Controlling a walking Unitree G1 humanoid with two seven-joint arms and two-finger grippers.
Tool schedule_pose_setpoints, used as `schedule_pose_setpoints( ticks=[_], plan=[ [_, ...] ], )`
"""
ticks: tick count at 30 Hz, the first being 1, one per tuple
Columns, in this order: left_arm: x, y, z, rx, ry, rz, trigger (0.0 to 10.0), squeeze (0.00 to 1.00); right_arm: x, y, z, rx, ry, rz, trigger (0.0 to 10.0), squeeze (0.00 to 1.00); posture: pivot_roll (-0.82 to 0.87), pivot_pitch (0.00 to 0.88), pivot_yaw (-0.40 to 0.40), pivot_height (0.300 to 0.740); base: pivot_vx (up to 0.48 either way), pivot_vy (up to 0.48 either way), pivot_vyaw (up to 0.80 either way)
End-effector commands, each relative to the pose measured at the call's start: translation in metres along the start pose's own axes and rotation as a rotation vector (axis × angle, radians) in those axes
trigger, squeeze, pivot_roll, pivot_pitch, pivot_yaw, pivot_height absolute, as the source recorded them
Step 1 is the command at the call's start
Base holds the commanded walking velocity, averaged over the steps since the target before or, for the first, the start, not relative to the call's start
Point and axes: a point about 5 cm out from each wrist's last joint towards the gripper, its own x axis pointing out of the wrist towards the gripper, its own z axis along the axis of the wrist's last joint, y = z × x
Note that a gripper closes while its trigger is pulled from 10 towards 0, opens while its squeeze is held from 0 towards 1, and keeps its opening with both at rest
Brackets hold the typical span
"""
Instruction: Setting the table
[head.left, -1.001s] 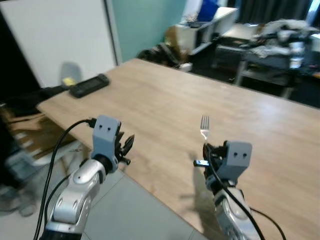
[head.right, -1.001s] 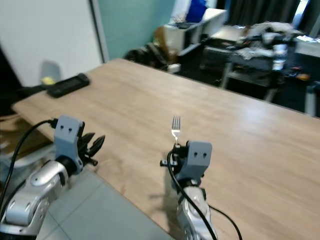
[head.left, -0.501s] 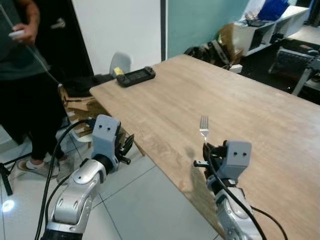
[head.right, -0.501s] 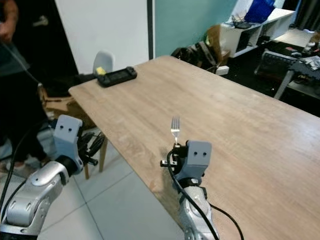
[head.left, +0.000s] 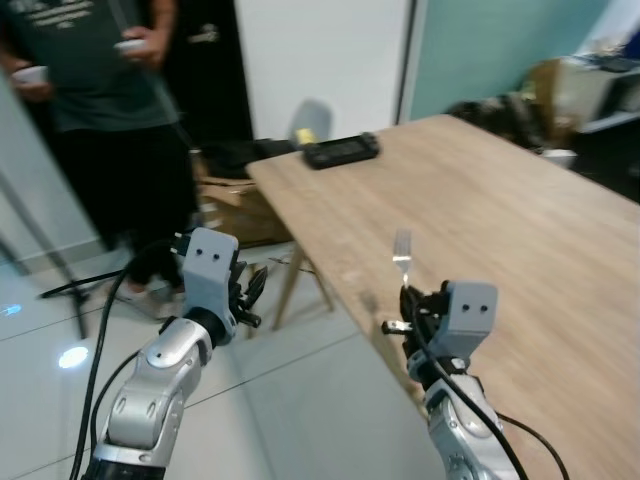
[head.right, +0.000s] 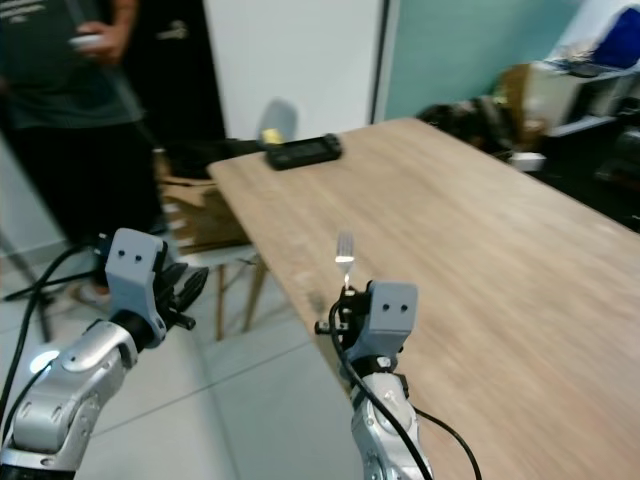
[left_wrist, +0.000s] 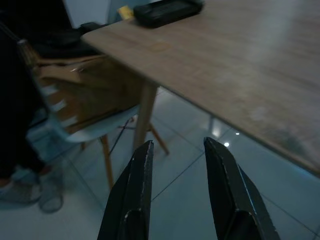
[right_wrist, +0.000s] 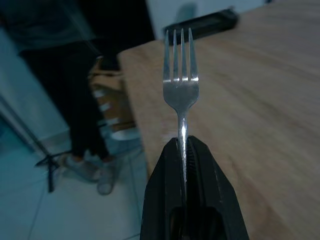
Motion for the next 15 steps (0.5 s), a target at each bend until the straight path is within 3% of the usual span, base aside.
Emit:
schedule_pose_setpoints(
  ticks=[1, 15],
  plan=[
    [-0.0009, -0.0009, -0.0043, -0.002, 0.014, -0.006, 10.0, 0.00, -0.0018, -0.0015, -0.0030, 0.000, 0.017, -0.002, 10.0, 0.00, 0.08, 0.056, 0.102, 0.740, 0.000, 0.000, 0.80],
    [-0.0022, -0.0047, -0.0052, 0.006, 0.018, -0.031, 10.0, 0.00, -0.0031, 0.0018, -0.0035, 0.004, 0.021, 0.020, 10.0, 0.00, 0.08, 0.062, 0.102, 0.740, 0.000, 0.000, 0.80]
  ],
)
